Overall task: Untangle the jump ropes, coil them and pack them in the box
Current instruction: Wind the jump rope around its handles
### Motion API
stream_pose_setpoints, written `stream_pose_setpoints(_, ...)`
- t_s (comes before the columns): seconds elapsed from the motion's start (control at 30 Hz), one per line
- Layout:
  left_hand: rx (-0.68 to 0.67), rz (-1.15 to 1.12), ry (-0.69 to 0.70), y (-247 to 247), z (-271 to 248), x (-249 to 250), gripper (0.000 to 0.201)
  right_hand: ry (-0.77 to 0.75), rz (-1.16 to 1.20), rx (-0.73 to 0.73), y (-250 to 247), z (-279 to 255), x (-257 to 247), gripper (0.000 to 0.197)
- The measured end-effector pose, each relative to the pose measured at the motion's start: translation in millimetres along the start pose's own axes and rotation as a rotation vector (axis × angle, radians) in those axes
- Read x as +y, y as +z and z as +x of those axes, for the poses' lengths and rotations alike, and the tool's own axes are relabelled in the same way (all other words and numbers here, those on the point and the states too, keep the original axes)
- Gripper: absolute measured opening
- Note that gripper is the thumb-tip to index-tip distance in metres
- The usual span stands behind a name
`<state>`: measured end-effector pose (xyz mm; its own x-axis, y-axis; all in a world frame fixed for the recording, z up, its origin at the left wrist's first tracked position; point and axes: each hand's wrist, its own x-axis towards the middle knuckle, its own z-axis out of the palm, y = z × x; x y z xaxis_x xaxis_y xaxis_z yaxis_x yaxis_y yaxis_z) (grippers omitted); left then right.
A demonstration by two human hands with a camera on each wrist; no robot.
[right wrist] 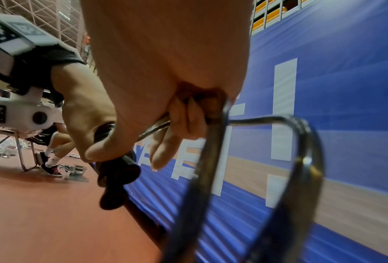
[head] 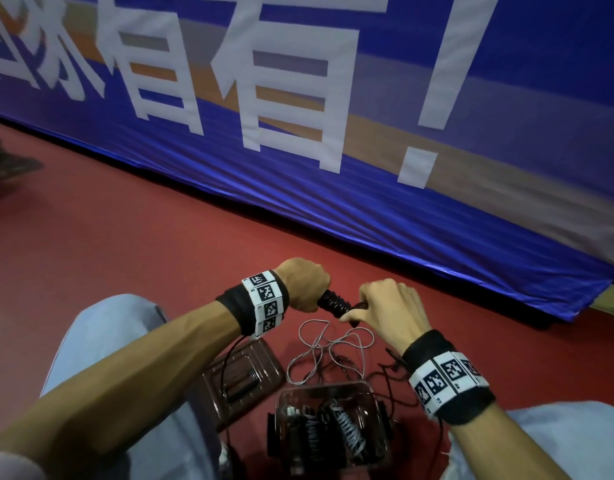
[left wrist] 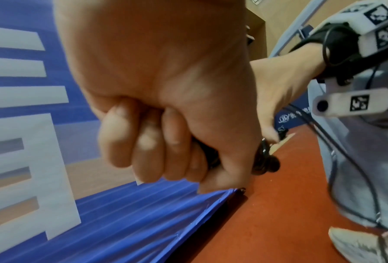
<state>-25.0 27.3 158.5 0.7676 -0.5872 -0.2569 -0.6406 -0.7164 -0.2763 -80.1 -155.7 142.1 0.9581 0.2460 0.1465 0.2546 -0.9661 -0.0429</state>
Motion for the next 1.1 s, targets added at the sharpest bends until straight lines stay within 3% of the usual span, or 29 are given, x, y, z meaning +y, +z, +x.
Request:
stream_pose_setpoints(0.13, 0.109, 0.184, 0.135, -4, -2, -5, 0.022, -0.036, 0.208, -0.139, 1, 1, 4, 0.069)
stream_pose_setpoints(0.3, 0.229, 0.249, 0.231, -4, -5, -9, 0.022, -0.053, 0.604, -0.391, -5, -2, 5, 0.053)
stream_pose_setpoints(0.5, 0.471, 0.120, 0.375, -9, -12, -20, 0.026, -0.057, 0.987, -0.611, -22, -4, 4, 0.039)
stream_pose_setpoints(0.7, 0.791, -0.063, 0.498, -11, -17, -23, 0.016, -0.084, 1.204, -0.736, -29, -2, 5, 0.062)
stream_pose_setpoints(0.87, 0.843, -0.187, 0.496, -13, -20, -14, 0.020, -0.214, 1.402, -0.838, -28, -5, 5, 0.061)
stream_pose_setpoints(1.1, 0.854, -0.539, 0.360, -12, -22, 9, 0.016, -0.326, 1.666, -0.933, -27, -6, 11, 0.066)
